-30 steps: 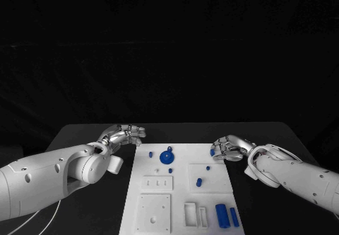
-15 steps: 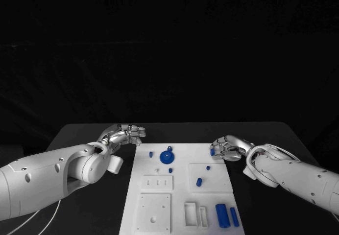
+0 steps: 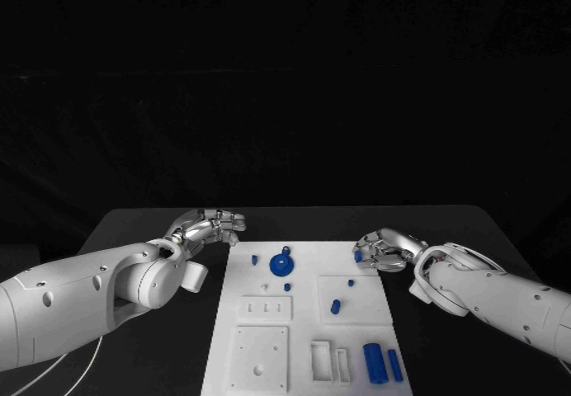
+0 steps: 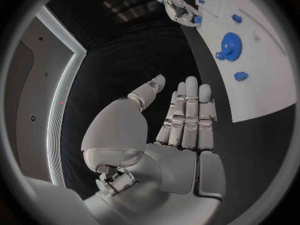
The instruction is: Assemble the parts on the task board
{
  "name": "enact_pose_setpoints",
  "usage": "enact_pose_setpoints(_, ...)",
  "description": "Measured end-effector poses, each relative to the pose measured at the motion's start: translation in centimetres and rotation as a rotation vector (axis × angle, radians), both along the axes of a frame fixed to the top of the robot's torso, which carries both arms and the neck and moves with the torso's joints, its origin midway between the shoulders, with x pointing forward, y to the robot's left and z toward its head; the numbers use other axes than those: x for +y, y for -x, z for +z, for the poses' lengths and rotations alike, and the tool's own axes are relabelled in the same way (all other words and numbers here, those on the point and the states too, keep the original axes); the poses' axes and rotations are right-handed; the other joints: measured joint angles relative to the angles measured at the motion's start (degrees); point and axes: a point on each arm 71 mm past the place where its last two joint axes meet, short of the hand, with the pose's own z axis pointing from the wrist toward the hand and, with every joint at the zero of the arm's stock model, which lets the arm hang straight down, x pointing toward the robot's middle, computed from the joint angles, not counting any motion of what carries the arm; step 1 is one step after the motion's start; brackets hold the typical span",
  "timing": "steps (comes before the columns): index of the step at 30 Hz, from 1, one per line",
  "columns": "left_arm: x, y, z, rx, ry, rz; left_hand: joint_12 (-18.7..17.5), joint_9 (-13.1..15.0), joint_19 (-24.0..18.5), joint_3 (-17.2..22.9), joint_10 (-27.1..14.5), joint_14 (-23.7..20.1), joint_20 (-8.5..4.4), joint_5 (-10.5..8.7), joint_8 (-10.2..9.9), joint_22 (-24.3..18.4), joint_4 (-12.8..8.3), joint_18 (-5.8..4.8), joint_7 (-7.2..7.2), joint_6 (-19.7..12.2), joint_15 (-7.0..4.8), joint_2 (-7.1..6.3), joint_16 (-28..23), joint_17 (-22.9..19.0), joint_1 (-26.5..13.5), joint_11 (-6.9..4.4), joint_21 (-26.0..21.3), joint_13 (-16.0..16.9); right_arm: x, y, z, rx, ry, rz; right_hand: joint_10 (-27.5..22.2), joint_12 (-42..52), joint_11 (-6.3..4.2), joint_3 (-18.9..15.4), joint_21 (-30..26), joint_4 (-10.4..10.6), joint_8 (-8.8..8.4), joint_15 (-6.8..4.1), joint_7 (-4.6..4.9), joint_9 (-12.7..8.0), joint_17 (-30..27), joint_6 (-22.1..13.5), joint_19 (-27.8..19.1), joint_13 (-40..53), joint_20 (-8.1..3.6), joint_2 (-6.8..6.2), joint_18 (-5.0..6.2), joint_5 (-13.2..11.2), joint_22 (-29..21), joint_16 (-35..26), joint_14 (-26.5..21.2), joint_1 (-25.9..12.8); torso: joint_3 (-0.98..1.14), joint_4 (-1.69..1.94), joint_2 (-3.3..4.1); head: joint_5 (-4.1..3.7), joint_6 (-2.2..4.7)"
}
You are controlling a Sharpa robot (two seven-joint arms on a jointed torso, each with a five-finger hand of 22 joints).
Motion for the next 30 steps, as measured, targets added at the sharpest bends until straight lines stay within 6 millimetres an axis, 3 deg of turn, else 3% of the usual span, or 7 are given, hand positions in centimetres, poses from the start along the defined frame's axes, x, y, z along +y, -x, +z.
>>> enact_pose_setpoints(6, -0.01, 0.0, 0.0, 0.0, 0.0, 0.0, 0.0, 0.0, 0.0, 0.0, 0.0, 0.0, 0.0, 0.0, 0.0, 0.0, 0.0, -0.05, 0.0, 0.0, 0.0, 0.0, 0.0, 0.0, 0.0, 0.0, 0.0, 0.0, 0.1, 0.01, -0.12, 0.0, 0.001, 0.001, 0.2, 0.0, 0.0, 0.6, 0.0, 0.2, 0.27, -0.14, -0.15, 0.1, 0.1, 0.2, 0.0, 0.1, 0.0, 0.22, 0.02, 0.0, 0.0, 0.0, 0.1, -0.2, 0.01, 0.0, -0.01, 0.0, 0.01)
enact_pose_setpoints(8, 0.0, 0.0, 0.0, 0.0, 0.0, 0.0, 0.0, 0.0, 0.0, 0.0, 0.0, 0.0, 0.0, 0.0, 0.0, 0.0, 0.0, -0.06, 0.0, 0.0, 0.0, 0.0, 0.0, 0.0, 0.0, 0.0, 0.0, 0.0, 0.14, 0.01, -0.15, -0.001, 0.0, 0.0, 0.1, 0.0, -0.02, 1.0, 0.2, 0.3, 0.21, -0.19, 0.12, 0.1, 0.1, 3.9, 0.0, 0.1, 0.0, 0.21, 0.3, 0.0, 0.0, 0.0, 0.2, -0.2, 0.02, 0.0, -0.01, 0.0, 0.01)
enact_pose_setpoints(12, 0.01, -0.01, 0.0, 0.0, 0.0, 0.0, 0.0, 0.0, 0.0, 0.0, 0.0, 0.0, 0.0, 0.0, 0.0, 0.0, 0.0, -0.11, 0.0, 0.0, 0.0, 0.0, 0.0, 0.0, 0.0, 0.0, 0.0, 0.0, 0.24, 0.02, -0.2, -0.003, -0.001, 0.001, 0.1, 0.0, -0.02, 1.6, 0.2, 0.7, 0.66, -0.2, 0.08, 0.2, 0.1, 4.0, 0.0, 0.1, 0.01, 0.2, 0.3, -0.2, 0.0, 0.0, 0.2, -0.2, 0.03, -0.02, -0.01, 0.11, -0.09)
enact_pose_setpoints(19, 0.02, 0.0, 0.0, 0.0, -0.001, 0.0, 0.0, 0.0, 0.0, 0.0, 0.0, 0.0, 0.0, 0.0, 0.0, 0.0, 0.0, -0.37, 0.0, 0.0, 0.0, 0.0, 0.0, 0.0, 0.0, -0.01, 0.0, 0.0, 0.26, 0.07, -0.25, -0.012, -0.001, -0.003, 0.5, 0.0, -0.34, 3.0, 0.2, 1.4, 1.37, -0.52, -0.85, 0.5, 0.3, 4.9, 0.0, 0.2, 0.01, 0.38, 0.34, -0.4, 0.0, 0.0, 0.5, -0.4, 0.03, -0.01, -0.01, 0.12, -0.23)
enact_pose_setpoints(23, 0.01, 0.0, 0.0, 0.0, -0.001, -0.001, 0.0, 0.0, 0.0, 0.0, 0.0, 0.0, 0.0, 0.0, 0.0, 0.0, 0.0, 0.08, 0.0, 0.0, 0.0, 0.0, 0.0, 0.0, 0.0, -0.01, 0.0, 0.0, 0.23, 0.09, -0.26, -0.018, 0.001, -0.006, 0.8, 0.0, -0.64, 3.7, 0.2, 1.6, 1.72, -0.86, -1.42, 0.6, 0.3, 5.5, 0.0, 0.2, 0.01, 0.46, 0.54, -0.4, 0.0, 0.0, 0.6, -0.5, 0.01, 0.0, -0.01, 0.12, -0.24)
enact_pose_setpoints(30, -0.02, 0.01, -0.01, 0.0, -0.002, -0.003, 0.0, 0.0, -0.1, 0.0, 0.1, 0.0, 0.09, 0.0, 0.2, 0.0, 0.0, 0.32, -0.12, 0.1, 0.0, 0.0, 0.0, 0.0, 0.0, 0.07, 0.0, 0.0, 0.45, 0.23, -0.12, -0.033, -0.002, -0.012, 1.0, 0.0, -0.84, 4.6, 0.4, 2.0, 1.74, -1.05, -1.73, 0.6, 0.4, 5.8, 0.0, 0.4, 0.01, 0.49, 0.88, -0.5, 0.0, 0.0, 0.4, -0.5, 0.01, 0.01, -0.01, 0.12, -0.18)
